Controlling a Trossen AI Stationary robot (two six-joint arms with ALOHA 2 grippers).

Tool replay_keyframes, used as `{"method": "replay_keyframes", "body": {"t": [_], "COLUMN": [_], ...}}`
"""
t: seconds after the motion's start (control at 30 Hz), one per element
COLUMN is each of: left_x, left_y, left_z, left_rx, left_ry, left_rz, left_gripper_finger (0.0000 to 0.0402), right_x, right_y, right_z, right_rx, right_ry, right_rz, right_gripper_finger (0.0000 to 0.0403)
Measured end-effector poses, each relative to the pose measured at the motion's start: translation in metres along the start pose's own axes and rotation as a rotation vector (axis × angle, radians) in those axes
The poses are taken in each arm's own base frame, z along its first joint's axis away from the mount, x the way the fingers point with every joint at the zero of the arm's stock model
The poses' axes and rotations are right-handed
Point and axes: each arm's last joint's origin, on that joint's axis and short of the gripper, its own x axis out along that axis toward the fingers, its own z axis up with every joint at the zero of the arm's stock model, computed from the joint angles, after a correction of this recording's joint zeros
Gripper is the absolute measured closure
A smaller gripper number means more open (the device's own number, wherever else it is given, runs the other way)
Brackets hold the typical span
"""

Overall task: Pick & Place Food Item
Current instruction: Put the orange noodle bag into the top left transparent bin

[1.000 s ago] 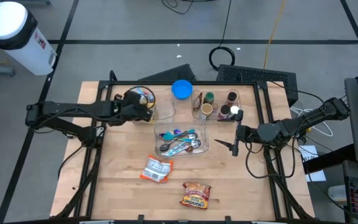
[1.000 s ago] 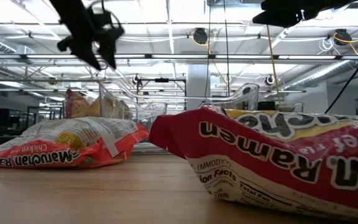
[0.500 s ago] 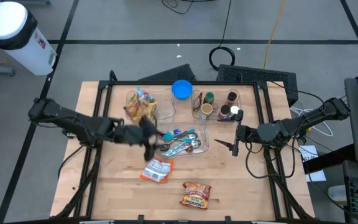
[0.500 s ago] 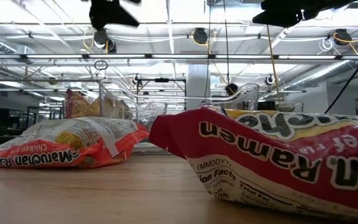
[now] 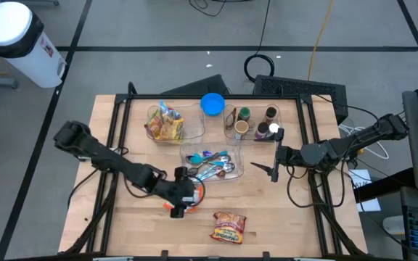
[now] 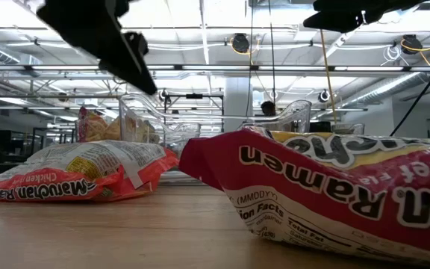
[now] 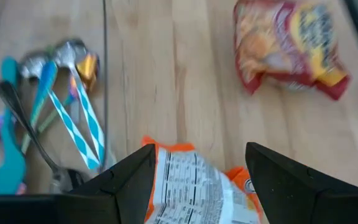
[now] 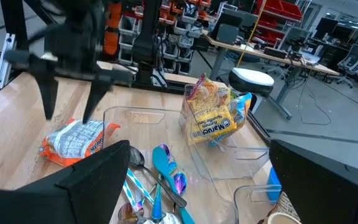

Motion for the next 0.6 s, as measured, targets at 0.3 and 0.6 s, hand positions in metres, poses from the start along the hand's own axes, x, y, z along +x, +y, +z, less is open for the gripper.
{"method": "replay_keyframes", "body": {"t": [0.3, 0.6], "left_x": [0.030, 0.044], "left_y": [-0.004, -0.005], "left_z": [-0.016, -0.026], "left_rx": [-0.015, -0.038], "left_ry": [0.119, 0.184], "left_rz": [-0.025, -0.009], "left_gripper_finger": [0.0144, 0.0144], "right_x": [0.000, 0.000], "right_y": [0.000, 0.000], "right_z": [0.000, 0.000], "right_rx": [0.000, 0.000], "right_ry": [0.000, 0.001], "right_rz": [0.000, 0.000], "right_gripper_finger": [0.0023, 0.0023]}}
